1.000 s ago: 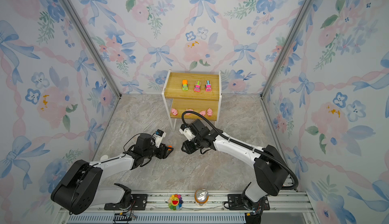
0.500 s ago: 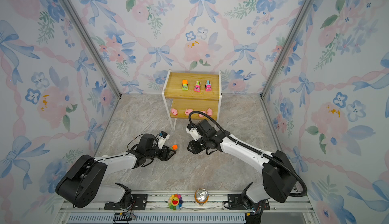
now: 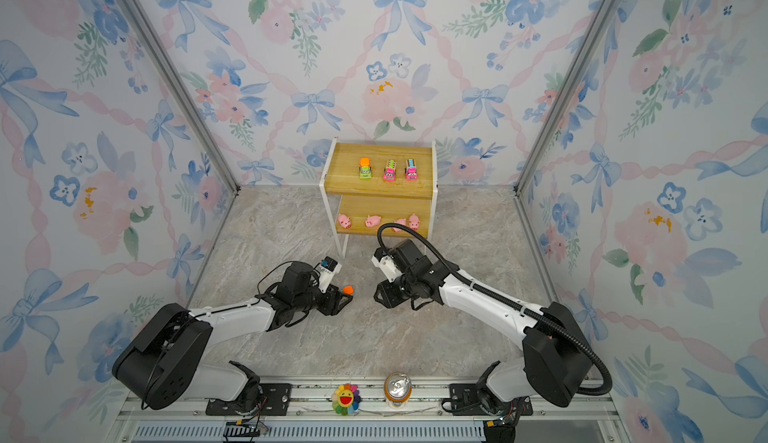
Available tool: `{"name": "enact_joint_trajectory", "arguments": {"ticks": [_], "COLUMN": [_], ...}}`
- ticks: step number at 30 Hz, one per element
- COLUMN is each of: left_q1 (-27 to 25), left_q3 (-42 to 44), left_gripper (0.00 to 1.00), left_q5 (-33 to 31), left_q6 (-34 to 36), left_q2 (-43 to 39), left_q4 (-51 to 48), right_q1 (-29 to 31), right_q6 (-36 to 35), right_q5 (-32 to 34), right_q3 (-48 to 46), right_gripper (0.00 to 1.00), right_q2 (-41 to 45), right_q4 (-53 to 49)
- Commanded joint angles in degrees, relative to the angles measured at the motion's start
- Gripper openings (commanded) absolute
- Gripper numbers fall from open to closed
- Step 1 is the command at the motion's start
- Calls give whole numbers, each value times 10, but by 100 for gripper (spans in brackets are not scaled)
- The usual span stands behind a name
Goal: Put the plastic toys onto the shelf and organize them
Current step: 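Lower the left gripper around the orange-drum mixer truck and close, then lift the mixer truck with the left gripper while the right arm draws back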
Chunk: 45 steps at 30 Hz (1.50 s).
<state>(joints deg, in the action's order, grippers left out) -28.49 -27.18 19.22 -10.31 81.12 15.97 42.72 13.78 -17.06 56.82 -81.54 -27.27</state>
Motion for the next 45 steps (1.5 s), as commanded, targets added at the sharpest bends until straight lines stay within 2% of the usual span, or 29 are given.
{"name": "enact_joint_trajectory", "arguments": {"ticks": [1, 8, 15, 20, 25, 30, 34, 39, 45], "left_q1": [-2, -16, -21, -22, -22, -23, -24, -28, -46], "left_q3": [-24, -26, -23, -36, -42, -47, -50, -52, -90], "left_gripper": [67, 61, 62, 58, 51, 34, 29, 25, 22], "left_q5": [-20, -15, -31, -43, -45, -45, -43, -42, -31], "left_q6": [18, 28, 27, 19, 13, 8, -3, -36, -104], "left_q2": [20, 27, 27, 47, 52, 59, 58, 26, -110], "left_q4": [-20, -42, -44, -47, -50, -53, -53, -65, -139], "right_q1": [-5, -5, -5, -6, -7, -7, -6, -6, -7], "right_q6": [10, 12, 12, 13, 16, 20, 29, 43, 76], "right_q5": [6, 6, 10, 14, 17, 23, 28, 37, 59], "right_q3": [-14, -27, -29, -30, -35, -44, -55, -75, -98], "right_gripper": [38, 38, 39, 39, 39, 39, 39, 39, 40], "right_q2": [21, 33, 35, 38, 46, 62, 80, 109, 136], "right_q4": [5, 5, 5, 6, 6, 4, 6, 7, -11]}}
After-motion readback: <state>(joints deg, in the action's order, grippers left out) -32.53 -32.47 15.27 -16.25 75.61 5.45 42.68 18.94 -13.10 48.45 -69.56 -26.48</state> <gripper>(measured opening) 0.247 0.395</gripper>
